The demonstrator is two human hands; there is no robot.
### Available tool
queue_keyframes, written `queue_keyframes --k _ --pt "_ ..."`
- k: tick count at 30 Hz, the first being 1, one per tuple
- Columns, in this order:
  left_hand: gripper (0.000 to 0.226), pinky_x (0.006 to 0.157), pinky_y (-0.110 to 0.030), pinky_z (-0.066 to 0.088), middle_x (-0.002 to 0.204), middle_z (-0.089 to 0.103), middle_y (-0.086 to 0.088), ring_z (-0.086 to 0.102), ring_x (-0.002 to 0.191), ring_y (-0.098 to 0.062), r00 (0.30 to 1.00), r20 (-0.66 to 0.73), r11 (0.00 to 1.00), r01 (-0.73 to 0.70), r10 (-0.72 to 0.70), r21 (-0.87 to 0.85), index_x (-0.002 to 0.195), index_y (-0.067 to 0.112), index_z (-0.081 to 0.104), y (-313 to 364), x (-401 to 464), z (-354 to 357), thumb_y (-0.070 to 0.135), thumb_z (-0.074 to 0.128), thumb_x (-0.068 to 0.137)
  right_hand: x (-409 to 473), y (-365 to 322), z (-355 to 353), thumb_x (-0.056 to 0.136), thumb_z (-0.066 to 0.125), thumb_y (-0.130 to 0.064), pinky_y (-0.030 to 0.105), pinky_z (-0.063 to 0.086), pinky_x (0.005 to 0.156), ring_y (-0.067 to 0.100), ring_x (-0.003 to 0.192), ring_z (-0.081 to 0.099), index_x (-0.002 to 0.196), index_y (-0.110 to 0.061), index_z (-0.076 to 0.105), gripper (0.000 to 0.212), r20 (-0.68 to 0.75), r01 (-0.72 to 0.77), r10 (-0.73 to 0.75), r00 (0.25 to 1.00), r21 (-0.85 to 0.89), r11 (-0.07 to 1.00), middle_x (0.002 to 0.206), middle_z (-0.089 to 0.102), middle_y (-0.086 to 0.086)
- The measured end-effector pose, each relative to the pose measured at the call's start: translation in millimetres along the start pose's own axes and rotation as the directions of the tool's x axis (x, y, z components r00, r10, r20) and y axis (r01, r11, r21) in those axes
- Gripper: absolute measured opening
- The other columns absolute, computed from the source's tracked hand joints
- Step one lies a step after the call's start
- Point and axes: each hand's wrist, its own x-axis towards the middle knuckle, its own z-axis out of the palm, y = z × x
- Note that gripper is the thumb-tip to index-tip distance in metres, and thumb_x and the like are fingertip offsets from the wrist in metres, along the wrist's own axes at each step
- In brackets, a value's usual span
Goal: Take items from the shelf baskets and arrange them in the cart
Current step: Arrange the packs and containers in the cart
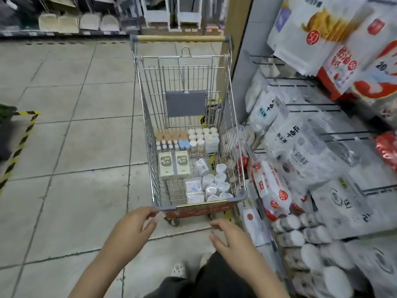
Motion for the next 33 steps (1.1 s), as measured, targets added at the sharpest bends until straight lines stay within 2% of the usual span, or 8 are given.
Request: queue_keyframes --k 4,9,13,16,19,23,27,33 --pt "0.028 0.085 -0.018 0.039 0.119 0.061 0.012 0.054 0.110 -0.005 0.998 0.057 1.000 0.016 -0.016 0.000 0.123 0.025 0.058 4 38 9 0.029 0.050 0.097 35 20 -18 0.096 0.050 -0.034 0.018 0.039 0.084 0.005 0.107 0.054 0.127 -0.028 0.052 0.031 0.054 -0.074 0.075 0.996 -0.034 0.997 0.121 0.058 -0.012" --pt "0.029 0.085 -0.019 0.043 0.121 0.060 0.010 0.056 0.107 -0.005 0.990 0.134 0.999 0.034 -0.032 -0.014 0.123 0.025 0.058 26 88 28 0.032 0.048 0.097 90 46 -47 0.096 0.054 -0.026 0.018 0.044 0.090 0.006 0.109 0.056 0.122 -0.024 0.057 0.026 0.082 -0.176 0.173 0.981 0.031 0.984 0.115 0.060 -0.011" --pt "0.030 0.090 -0.027 0.046 0.119 0.061 0.010 0.056 0.107 -0.007 0.971 0.200 0.990 0.138 -0.129 -0.034 0.122 0.026 0.059 25 134 53 0.034 0.047 0.097 152 64 -48 0.096 0.054 -0.025 0.004 0.040 0.077 0.003 0.100 0.057 0.122 -0.021 0.058 0.027 0.117 -0.206 0.202 0.972 0.026 0.978 0.109 0.058 -0.011" --pt "0.032 0.094 -0.032 0.046 0.121 0.063 0.006 0.059 0.107 -0.011 0.924 0.312 0.971 0.239 -0.220 -0.025 0.123 0.025 0.059 14 170 80 0.035 0.048 0.096 201 77 -29 0.095 0.054 -0.026 0.021 0.040 0.081 0.010 0.101 0.056 0.120 -0.020 0.057 0.026 0.220 -0.242 0.236 0.946 0.001 0.970 0.106 0.057 -0.010" --pt "0.027 0.082 -0.024 0.045 0.114 0.066 -0.001 0.059 0.091 -0.012 0.876 0.395 0.930 0.348 -0.277 -0.121 0.117 0.018 0.063 0 198 106 0.031 0.053 0.095 241 85 -3 0.095 0.054 -0.021 0.024 0.040 0.078 0.014 0.099 0.057 0.111 -0.017 0.058 0.018 0.306 -0.319 0.289 0.907 0.051 0.946 0.103 0.058 -0.005" --pt "0.006 0.082 -0.029 0.047 0.106 0.067 -0.002 0.063 0.092 -0.018 0.780 0.480 0.820 0.539 -0.401 -0.191 0.095 0.021 0.063 -23 227 137 0.024 0.059 0.093 278 97 40 0.094 0.053 -0.016 0.032 0.044 0.076 0.025 0.092 0.059 0.106 -0.007 0.057 0.015 0.359 -0.441 0.383 0.851 0.091 0.893 0.099 0.062 0.011" --pt "0.003 0.073 -0.025 0.047 0.091 0.063 0.003 0.060 0.078 -0.010 0.722 0.535 0.804 0.582 -0.439 -0.124 0.087 0.023 0.061 -50 246 174 0.023 0.060 0.090 303 110 86 0.095 0.051 -0.018 0.024 0.040 0.082 0.023 0.110 0.056 0.133 -0.009 0.047 0.040 0.416 -0.498 0.441 0.796 0.035 0.866 0.126 0.058 0.008" --pt "0.009 0.076 -0.028 0.049 0.100 0.066 -0.001 0.061 0.086 -0.017 0.653 0.564 0.765 0.641 -0.506 -0.056 0.091 0.025 0.053 -81 274 223 0.026 0.061 0.088 348 130 139 0.096 0.051 -0.020 0.024 0.039 0.089 0.026 0.124 0.049 0.146 -0.012 0.031 0.054 0.352 -0.590 0.536 0.767 0.062 0.805 0.144 0.042 0.012"
